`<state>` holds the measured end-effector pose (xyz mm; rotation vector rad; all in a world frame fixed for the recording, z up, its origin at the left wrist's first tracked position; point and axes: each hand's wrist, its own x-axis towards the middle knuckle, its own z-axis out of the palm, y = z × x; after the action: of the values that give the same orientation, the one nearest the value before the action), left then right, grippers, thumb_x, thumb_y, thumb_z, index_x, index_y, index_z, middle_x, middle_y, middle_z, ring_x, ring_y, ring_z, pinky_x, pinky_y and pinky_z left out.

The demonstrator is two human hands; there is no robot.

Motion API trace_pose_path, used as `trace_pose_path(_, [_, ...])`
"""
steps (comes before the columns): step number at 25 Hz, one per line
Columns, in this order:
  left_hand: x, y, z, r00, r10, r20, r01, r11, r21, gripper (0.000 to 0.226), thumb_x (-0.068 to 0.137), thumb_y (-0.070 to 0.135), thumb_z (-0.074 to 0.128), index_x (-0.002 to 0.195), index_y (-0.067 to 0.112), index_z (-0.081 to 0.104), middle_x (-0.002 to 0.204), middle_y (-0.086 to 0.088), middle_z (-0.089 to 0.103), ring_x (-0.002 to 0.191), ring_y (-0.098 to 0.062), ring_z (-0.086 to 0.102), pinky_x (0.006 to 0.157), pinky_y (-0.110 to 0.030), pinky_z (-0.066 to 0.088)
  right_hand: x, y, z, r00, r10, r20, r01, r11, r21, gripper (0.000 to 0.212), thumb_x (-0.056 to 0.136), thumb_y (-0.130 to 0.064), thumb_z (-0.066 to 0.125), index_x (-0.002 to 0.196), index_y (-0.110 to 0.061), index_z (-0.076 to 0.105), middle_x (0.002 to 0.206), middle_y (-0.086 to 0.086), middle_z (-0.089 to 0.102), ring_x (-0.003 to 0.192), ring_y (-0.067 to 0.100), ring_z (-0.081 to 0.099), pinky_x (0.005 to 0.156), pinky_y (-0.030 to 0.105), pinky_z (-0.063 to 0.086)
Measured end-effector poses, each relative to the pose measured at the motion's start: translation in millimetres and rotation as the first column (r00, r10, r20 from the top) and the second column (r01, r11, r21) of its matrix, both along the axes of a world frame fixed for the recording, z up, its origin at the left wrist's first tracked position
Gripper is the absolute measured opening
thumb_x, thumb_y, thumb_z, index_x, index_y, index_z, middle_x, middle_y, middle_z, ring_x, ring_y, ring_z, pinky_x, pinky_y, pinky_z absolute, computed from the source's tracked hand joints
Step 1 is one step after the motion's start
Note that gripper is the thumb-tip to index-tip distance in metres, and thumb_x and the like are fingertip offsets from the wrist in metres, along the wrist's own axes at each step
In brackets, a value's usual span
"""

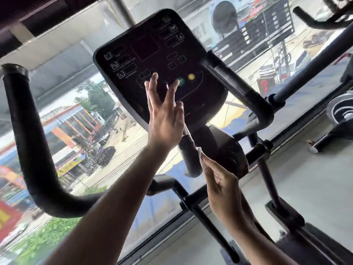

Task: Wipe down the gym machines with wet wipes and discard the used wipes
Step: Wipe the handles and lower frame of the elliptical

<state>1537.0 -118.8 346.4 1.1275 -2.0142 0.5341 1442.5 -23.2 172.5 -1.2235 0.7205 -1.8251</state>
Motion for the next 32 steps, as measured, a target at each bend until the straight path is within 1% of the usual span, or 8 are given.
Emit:
trace_pose_path(3, [1.0,-1.2,-1.5,0.999,-0.009,0.042,0.012,0.998,-0.061,0.052,0.103,0.024,0.040,0.149,0.004,0.051,0.165,-0.033,0.009,0.156,-0.052,-0.001,0.129,-0.045,-0.001,-9.4,-17.1,-4.3,0.992,0.110,-0.053,-0.107,0.992,0.064,0.030,0.107,-0.018,0.052,0.132,-0.017,0.068,0.125,-0.010,0.072,0.122,0.009,0.064,0.106,0.044,0.052])
trace_pose_path(7, [-5.5,6.8,-4.6,0.999,-0.029,0.017,0.030,0.998,-0.051,0.054,0.103,0.020,0.036,0.150,-0.005,0.046,0.165,-0.037,0.009,0.155,-0.054,-0.004,0.129,-0.044,0.000,-33.4,-31.5,26.2,0.966,0.256,-0.031,-0.254,0.965,0.072,0.028,0.104,-0.013,0.058,0.127,-0.021,0.072,0.115,-0.012,0.076,0.112,0.006,0.069,0.102,0.042,0.054])
trace_pose_path(16, [-7.2,12.2,-16.6,0.995,-0.087,-0.047,0.086,0.996,-0.034,0.053,0.103,0.011,0.033,0.149,-0.015,0.039,0.163,-0.039,0.014,0.154,-0.057,-0.003,0.129,-0.054,-0.001,-8.1,4.6,1.3,0.996,0.005,0.085,-0.008,0.999,0.034,0.032,0.102,-0.006,0.060,0.124,-0.026,0.072,0.120,-0.015,0.073,0.118,0.010,0.067,0.101,0.038,0.055])
trace_pose_path(21, [-5.6,14.0,-15.9,0.997,-0.064,-0.036,0.063,0.997,-0.035,0.049,0.100,-0.001,0.037,0.148,-0.010,0.046,0.165,-0.030,0.022,0.159,-0.017,-0.006,0.124,-0.067,0.003,-23.6,-19.5,29.6,0.986,0.132,0.102,-0.146,0.979,0.145,0.020,0.100,-0.018,0.066,0.115,-0.025,0.077,0.101,-0.010,0.079,0.087,0.004,0.073,0.083,0.034,0.059])
trace_pose_path(23, [-6.1,14.7,-17.4,0.995,-0.093,-0.039,0.092,0.995,-0.032,0.049,0.099,-0.004,0.037,0.147,-0.011,0.046,0.165,-0.025,0.021,0.157,-0.006,-0.007,0.124,-0.069,0.001,-23.0,-12.4,33.6,0.992,0.079,0.096,-0.089,0.990,0.105,0.022,0.101,-0.019,0.065,0.120,-0.021,0.075,0.105,-0.013,0.078,0.089,0.005,0.074,0.085,0.032,0.060])
trace_pose_path(27, [-2.6,12.4,-25.3,0.991,-0.118,-0.060,0.117,0.993,-0.024,0.048,0.101,0.000,0.036,0.147,-0.013,0.045,0.164,-0.032,0.023,0.159,-0.030,-0.001,0.123,-0.069,-0.001,0.0,11.1,2.0,0.992,-0.098,0.075,0.107,0.985,-0.133,0.031,0.101,-0.003,0.057,0.128,-0.011,0.069,0.125,-0.005,0.072,0.114,0.019,0.068,0.092,0.030,0.056])
trace_pose_path(30, [-3.7,14.3,-25.9,0.993,-0.104,-0.048,0.103,0.994,-0.017,0.050,0.100,0.001,0.035,0.146,-0.016,0.042,0.161,-0.036,0.025,0.155,-0.054,0.003,0.125,-0.066,-0.004,9.0,-3.2,-18.9,0.991,-0.021,0.129,0.018,0.999,0.027,0.029,0.103,-0.011,0.056,0.126,-0.023,0.070,0.118,-0.008,0.074,0.111,0.012,0.070,0.093,0.031,0.057])
trace_pose_path(32, [-5.5,15.7,-23.5,0.995,-0.093,-0.028,0.093,0.995,-0.028,0.051,0.099,0.000,0.035,0.146,-0.017,0.042,0.160,-0.037,0.026,0.156,-0.049,0.008,0.126,-0.065,-0.004,4.8,-22.2,-17.6,0.999,0.039,0.023,-0.042,0.991,0.128,0.030,0.101,-0.013,0.057,0.118,-0.028,0.075,0.110,-0.011,0.076,0.107,0.008,0.071,0.093,0.041,0.058])
